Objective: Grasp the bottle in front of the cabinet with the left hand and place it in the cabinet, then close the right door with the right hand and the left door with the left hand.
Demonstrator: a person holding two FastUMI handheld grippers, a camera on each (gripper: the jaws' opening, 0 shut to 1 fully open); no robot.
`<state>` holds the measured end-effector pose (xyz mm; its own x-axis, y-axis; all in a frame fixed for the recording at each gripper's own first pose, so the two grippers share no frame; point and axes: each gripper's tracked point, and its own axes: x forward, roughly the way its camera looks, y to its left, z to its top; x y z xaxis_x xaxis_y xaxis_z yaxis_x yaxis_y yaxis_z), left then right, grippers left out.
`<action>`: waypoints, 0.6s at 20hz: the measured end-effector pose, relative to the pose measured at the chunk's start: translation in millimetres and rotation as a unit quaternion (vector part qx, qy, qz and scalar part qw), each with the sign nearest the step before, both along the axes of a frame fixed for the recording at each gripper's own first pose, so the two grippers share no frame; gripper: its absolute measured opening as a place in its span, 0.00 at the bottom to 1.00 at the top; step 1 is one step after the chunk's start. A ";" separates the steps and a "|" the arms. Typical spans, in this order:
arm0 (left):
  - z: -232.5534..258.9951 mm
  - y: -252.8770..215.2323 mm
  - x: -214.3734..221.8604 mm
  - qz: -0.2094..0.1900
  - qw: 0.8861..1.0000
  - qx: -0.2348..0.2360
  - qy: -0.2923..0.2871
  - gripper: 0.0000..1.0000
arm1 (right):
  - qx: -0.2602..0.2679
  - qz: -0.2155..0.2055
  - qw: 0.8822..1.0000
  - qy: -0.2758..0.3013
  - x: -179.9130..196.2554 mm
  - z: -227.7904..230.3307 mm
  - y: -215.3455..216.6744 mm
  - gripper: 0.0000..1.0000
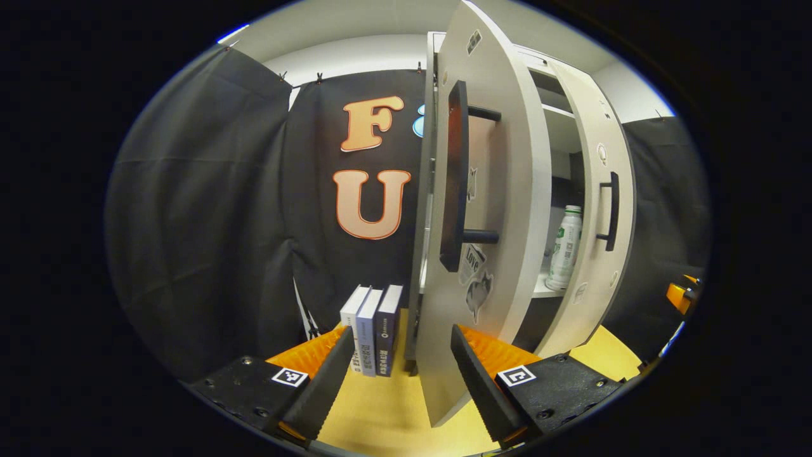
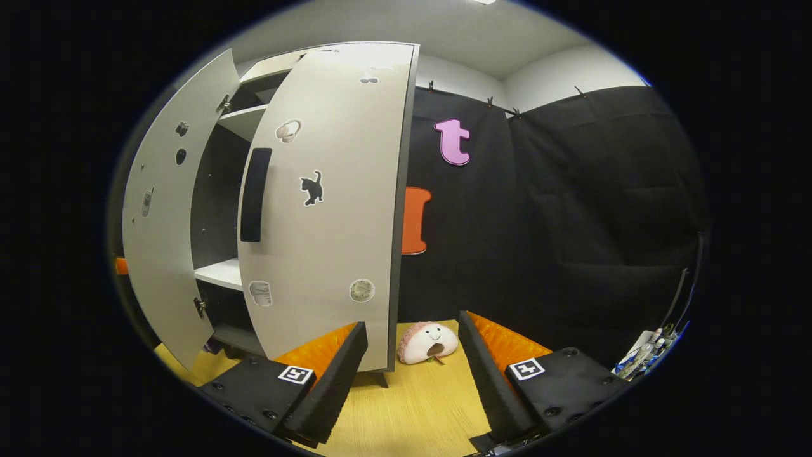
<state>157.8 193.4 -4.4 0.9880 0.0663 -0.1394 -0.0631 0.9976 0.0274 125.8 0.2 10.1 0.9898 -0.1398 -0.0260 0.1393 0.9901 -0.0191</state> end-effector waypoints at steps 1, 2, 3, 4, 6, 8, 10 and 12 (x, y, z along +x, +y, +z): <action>-0.5 -5.8 0.6 -0.003 1.000 -0.002 0.001 0.94 | 0.001 -0.001 1.000 0.000 -1.2 0.1 -5.8 0.96; -1.8 -11.4 3.4 -0.006 1.000 -0.003 0.003 0.94 | 0.002 -0.003 1.000 -0.001 -3.8 0.5 -12.5 0.96; -1.8 -17.2 5.1 -0.009 1.000 -0.003 0.005 0.94 | 0.002 -0.005 1.000 -0.001 -5.7 -0.7 -19.0 0.96; -3.1 -23.8 5.7 -0.013 1.000 -0.003 0.006 0.90 | 0.003 -0.007 1.000 0.000 -8.3 -1.4 -26.1 0.96; -4.0 -38.2 11.1 -0.022 1.000 -0.003 0.007 0.94 | 0.005 -0.010 1.000 0.001 -10.4 -2.6 -38.7 0.96; -5.7 -53.9 16.6 -0.032 0.999 -0.007 0.009 0.94 | 0.005 -0.011 1.000 0.004 -12.4 -4.3 -49.5 0.96; -5.0 -69.0 24.7 -0.038 0.999 -0.014 0.008 0.94 | 0.006 -0.012 1.000 0.006 -13.6 -3.6 -60.3 0.96; -1.3 -79.6 37.9 -0.041 0.999 -0.019 0.001 0.94 | 0.007 -0.014 1.000 0.005 -16.3 -1.9 -71.1 0.96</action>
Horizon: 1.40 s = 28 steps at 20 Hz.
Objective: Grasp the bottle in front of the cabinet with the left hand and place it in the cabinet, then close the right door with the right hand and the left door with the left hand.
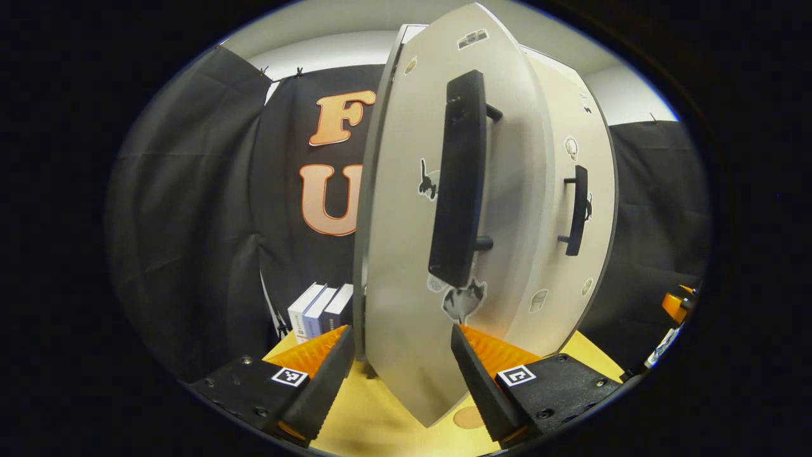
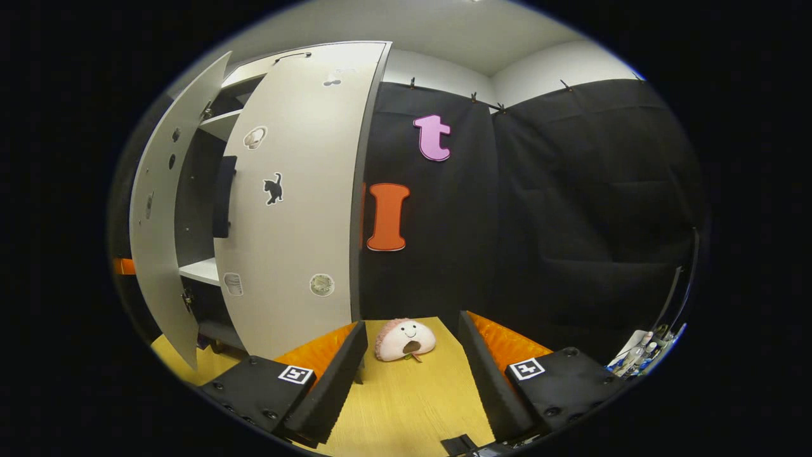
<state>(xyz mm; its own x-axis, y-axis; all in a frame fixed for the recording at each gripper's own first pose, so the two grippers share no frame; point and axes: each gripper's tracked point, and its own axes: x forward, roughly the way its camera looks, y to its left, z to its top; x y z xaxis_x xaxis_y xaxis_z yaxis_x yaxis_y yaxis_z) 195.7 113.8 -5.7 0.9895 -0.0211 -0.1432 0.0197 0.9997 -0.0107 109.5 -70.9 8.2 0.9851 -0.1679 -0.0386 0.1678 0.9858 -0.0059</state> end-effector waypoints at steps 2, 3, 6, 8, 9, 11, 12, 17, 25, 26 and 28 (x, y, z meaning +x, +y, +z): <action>0.8 -14.9 13.8 -0.011 1.000 -0.006 -0.005 0.94 | 0.003 -0.003 1.000 -0.002 -2.5 3.4 -10.9 0.96; 0.2 -23.9 20.0 -0.018 1.000 -0.010 -0.005 0.94 | 0.003 -0.004 1.000 -0.003 -3.6 4.4 -16.2 0.96; -2.3 -51.7 40.1 -0.035 0.999 -0.008 -0.007 0.94 | 0.000 -0.012 1.000 -0.004 -8.3 7.6 -35.2 0.96; -1.7 -62.1 55.6 -0.034 0.999 0.007 -0.013 0.94 | -0.002 -0.019 1.000 -0.004 -11.4 7.9 -50.8 0.96; -2.9 -65.1 63.2 -0.031 0.999 0.013 -0.014 0.95 | -0.002 -0.022 1.000 -0.003 -12.5 8.8 -57.8 0.96; -7.5 -62.9 75.0 -0.019 0.999 0.024 -0.015 0.95 | 0.003 -0.027 1.000 -0.002 -14.4 9.2 -71.4 0.96; -11.1 -61.6 81.8 -0.016 0.999 0.024 -0.014 0.92 | 0.005 -0.029 1.000 -0.001 -15.0 9.9 -78.3 0.96; -22.4 -57.6 102.0 -0.001 1.000 0.020 -0.008 0.94 | 0.005 -0.034 0.999 0.002 -12.4 16.1 -103.7 0.96; -28.4 -73.3 118.3 0.004 1.000 0.026 -0.007 0.94 | 0.004 -0.026 1.000 -0.011 -11.4 38.5 -131.3 0.96; -30.3 -74.2 120.3 0.005 1.000 0.023 -0.006 0.94 | 0.003 -0.025 1.000 -0.011 -12.6 39.6 -135.1 0.96; -32.6 -74.8 127.2 0.006 1.000 0.022 -0.004 0.94 | 0.002 -0.023 1.000 -0.012 -13.7 42.6 -140.9 0.96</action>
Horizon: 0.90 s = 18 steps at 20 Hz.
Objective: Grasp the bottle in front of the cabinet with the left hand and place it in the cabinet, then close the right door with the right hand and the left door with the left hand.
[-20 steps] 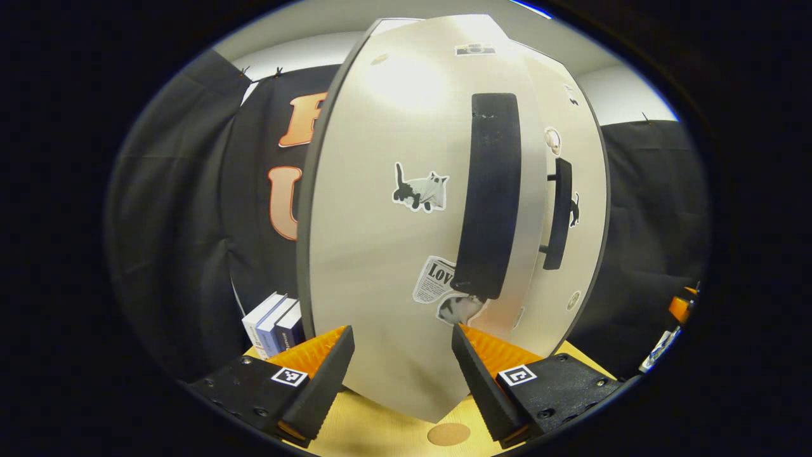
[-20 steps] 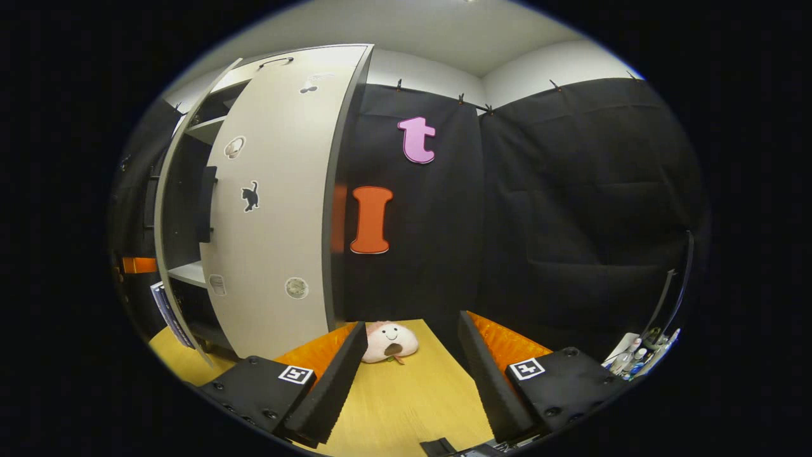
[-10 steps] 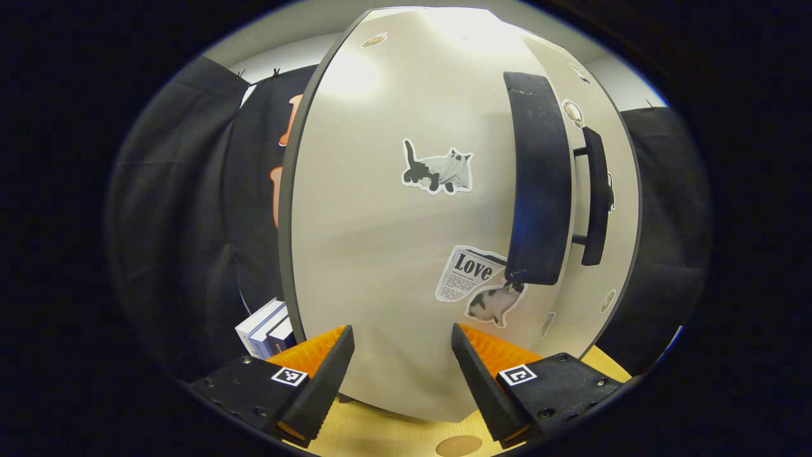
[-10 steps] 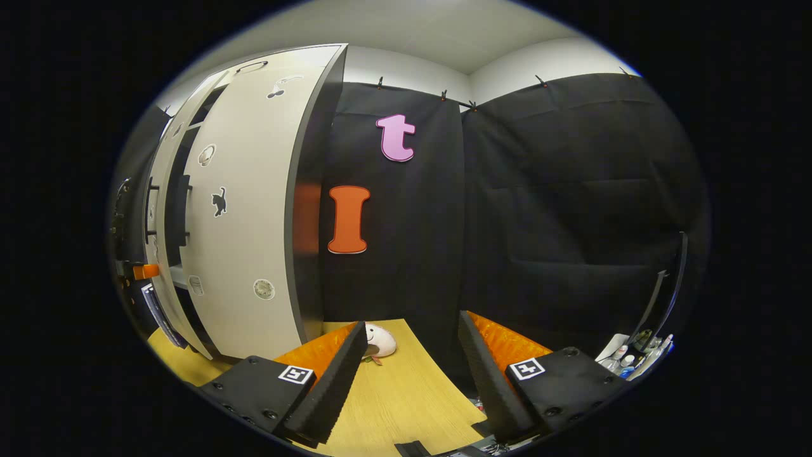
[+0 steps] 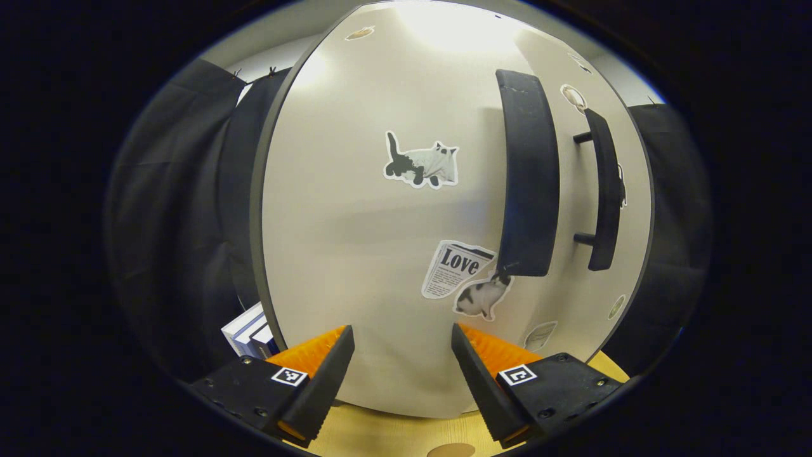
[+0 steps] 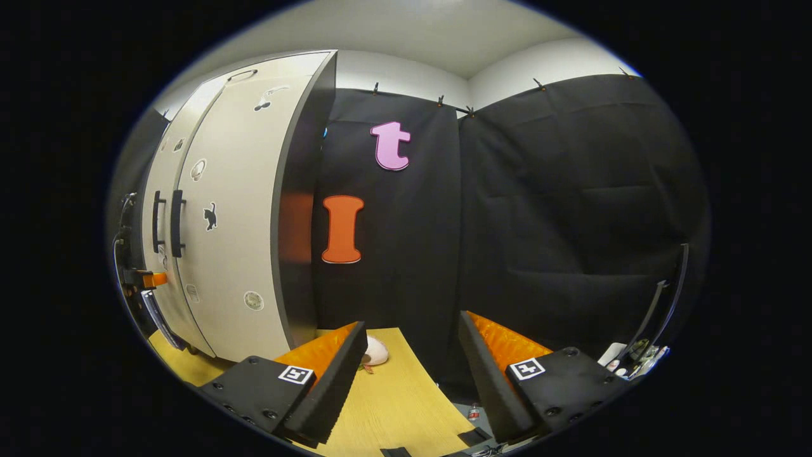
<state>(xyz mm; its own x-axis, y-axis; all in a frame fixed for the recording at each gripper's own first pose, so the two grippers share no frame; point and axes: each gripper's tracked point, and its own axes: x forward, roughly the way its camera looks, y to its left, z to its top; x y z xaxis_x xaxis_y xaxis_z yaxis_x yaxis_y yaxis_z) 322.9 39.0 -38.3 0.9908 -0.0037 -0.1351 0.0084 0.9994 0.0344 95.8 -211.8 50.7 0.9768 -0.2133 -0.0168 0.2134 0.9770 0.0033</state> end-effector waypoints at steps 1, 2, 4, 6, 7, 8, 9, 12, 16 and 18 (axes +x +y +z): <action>-0.7 -0.4 2.4 0.001 1.000 0.000 0.001 0.94 | 0.000 0.002 1.000 -0.001 0.2 1.0 -2.2 0.96; 0.0 -0.9 0.9 0.002 1.000 -0.001 0.001 0.94 | -0.001 0.004 1.000 -0.003 -0.4 2.1 -4.0 0.96; 0.7 -0.7 1.1 0.008 1.000 0.001 0.002 0.94 | -0.002 0.004 1.000 -0.002 -1.5 2.2 -11.1 0.96; 0.7 -2.1 -0.4 0.011 1.000 0.009 0.006 0.95 | 0.001 0.006 1.000 -0.002 -2.3 3.7 -14.4 0.96; 0.3 -4.5 -1.6 0.011 1.000 0.010 0.012 0.95 | 0.002 0.009 1.000 -0.003 -2.3 6.5 -14.2 0.96; 2.1 -10.3 -3.9 0.006 1.000 0.007 0.016 0.95 | 0.002 0.011 1.000 -0.004 -2.8 9.1 -15.5 0.96; 5.5 -17.5 -7.3 -0.002 1.000 0.002 0.017 0.95 | 0.000 0.014 1.000 -0.007 -4.4 11.7 -16.7 0.96; 30.2 -32.9 -33.3 -0.023 1.000 0.002 0.006 0.95 | -0.001 0.024 1.000 -0.018 -9.4 23.8 -19.5 0.96; 78.0 -44.2 -71.3 -0.039 0.999 0.020 -0.017 0.94 | 0.019 0.049 0.998 -0.028 -19.2 46.1 -11.2 0.96; 100.6 -45.2 -93.6 -0.044 0.999 0.018 -0.026 0.94 | 0.020 0.058 0.997 -0.037 -24.5 57.0 -7.4 0.96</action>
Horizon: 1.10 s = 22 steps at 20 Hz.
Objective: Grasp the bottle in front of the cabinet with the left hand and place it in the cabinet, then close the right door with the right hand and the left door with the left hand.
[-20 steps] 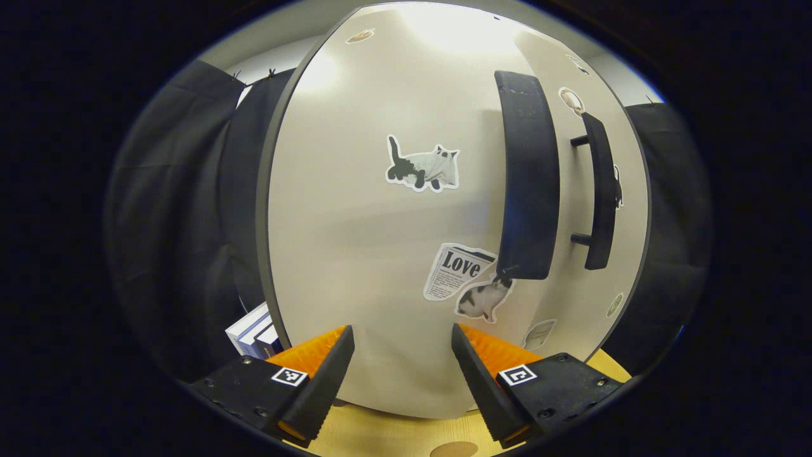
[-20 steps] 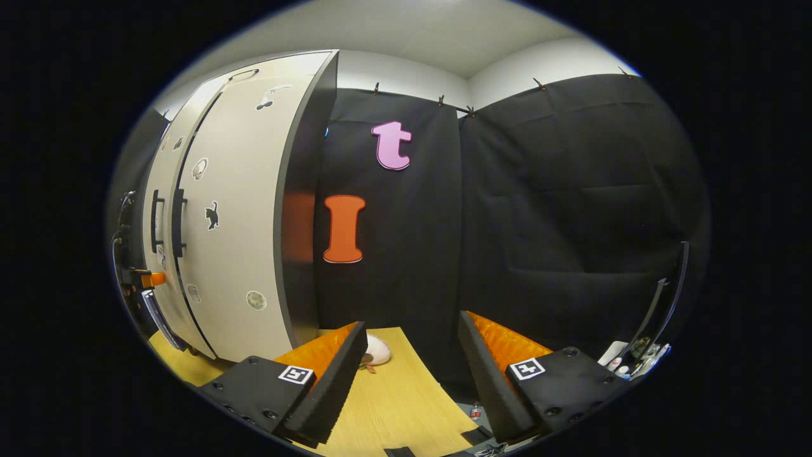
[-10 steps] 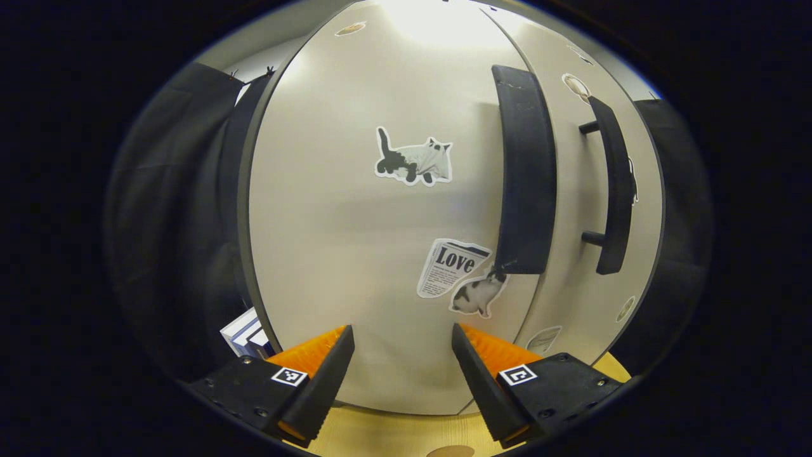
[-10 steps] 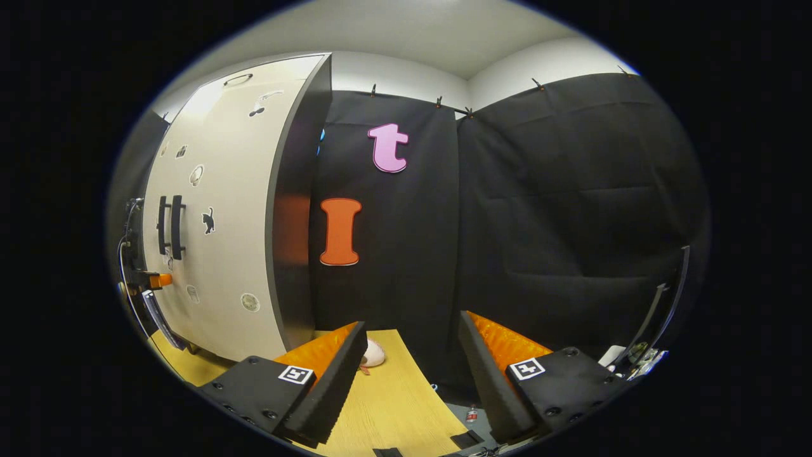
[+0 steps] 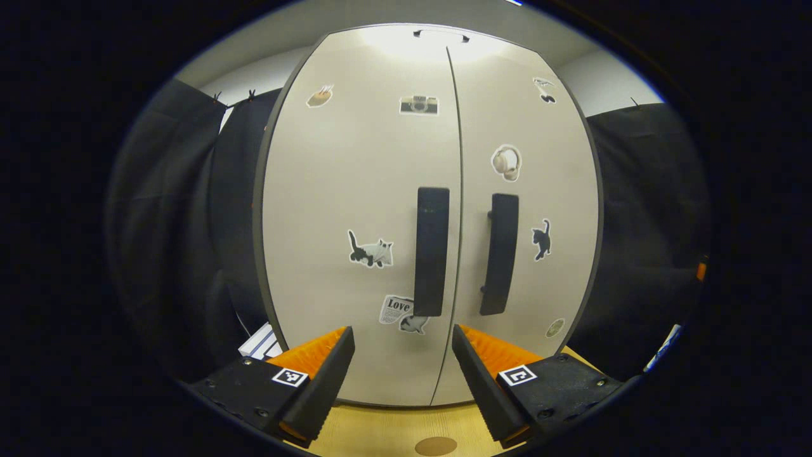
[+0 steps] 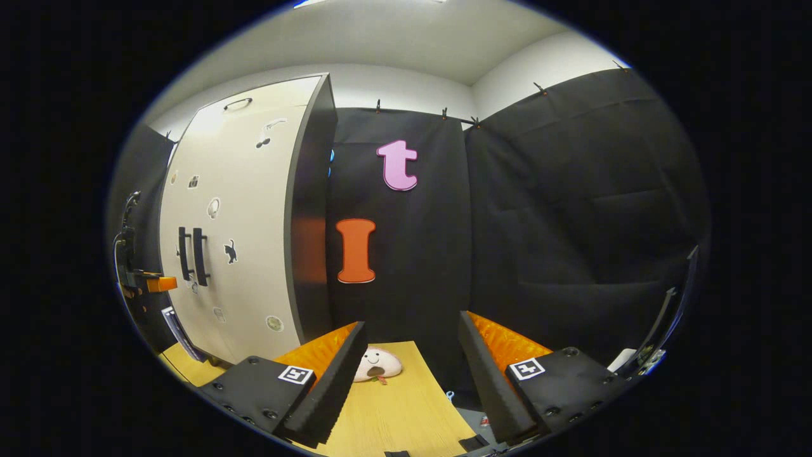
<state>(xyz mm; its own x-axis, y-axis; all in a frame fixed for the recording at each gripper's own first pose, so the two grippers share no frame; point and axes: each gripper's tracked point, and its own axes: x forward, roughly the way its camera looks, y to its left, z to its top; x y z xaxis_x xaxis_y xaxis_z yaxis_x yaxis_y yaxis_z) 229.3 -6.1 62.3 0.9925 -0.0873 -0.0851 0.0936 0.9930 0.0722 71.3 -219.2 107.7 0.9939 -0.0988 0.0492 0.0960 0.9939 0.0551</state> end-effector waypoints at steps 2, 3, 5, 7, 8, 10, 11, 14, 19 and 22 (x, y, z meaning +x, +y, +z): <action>19.5 -0.5 -22.4 -0.006 1.000 -0.015 -0.006 0.94 | -0.005 0.005 1.000 -0.005 -7.2 7.7 0.4 0.96; 26.9 -0.2 -32.1 -0.009 1.000 -0.021 -0.008 0.94 | -0.007 0.008 1.000 -0.005 -9.4 10.4 0.5 0.96; 44.4 1.5 -58.0 -0.012 1.000 -0.022 -0.013 0.94 | -0.007 0.016 1.000 -0.006 -14.6 17.7 3.4 0.96; 58.1 6.3 -79.0 -0.010 1.000 -0.011 -0.020 0.94 | -0.006 0.022 1.000 -0.011 -21.0 24.5 4.9 0.96; 64.4 8.4 -88.8 -0.008 1.000 -0.012 -0.022 0.94 | -0.007 0.024 1.000 -0.013 -22.8 27.7 6.1 0.96; 76.3 7.0 -107.7 -0.011 0.999 -0.036 -0.022 0.94 | -0.011 0.029 0.999 -0.016 -26.3 31.8 7.7 0.96; 82.4 8.9 -116.9 -0.013 0.999 -0.043 -0.022 0.94 | -0.012 0.032 0.999 -0.017 -27.3 32.6 10.2 0.96; 104.2 16.9 -138.3 -0.008 0.999 -0.017 -0.044 0.93 | -0.014 0.043 0.999 -0.018 -30.4 35.4 15.8 0.96; 129.0 23.8 -167.3 -0.007 0.998 -0.025 -0.055 0.93 | -0.018 0.057 0.998 -0.025 -35.4 44.7 27.9 0.96; 140.0 23.9 -177.9 -0.009 0.998 -0.024 -0.058 0.93 | -0.022 0.064 0.997 -0.030 -38.5 51.2 31.9 0.96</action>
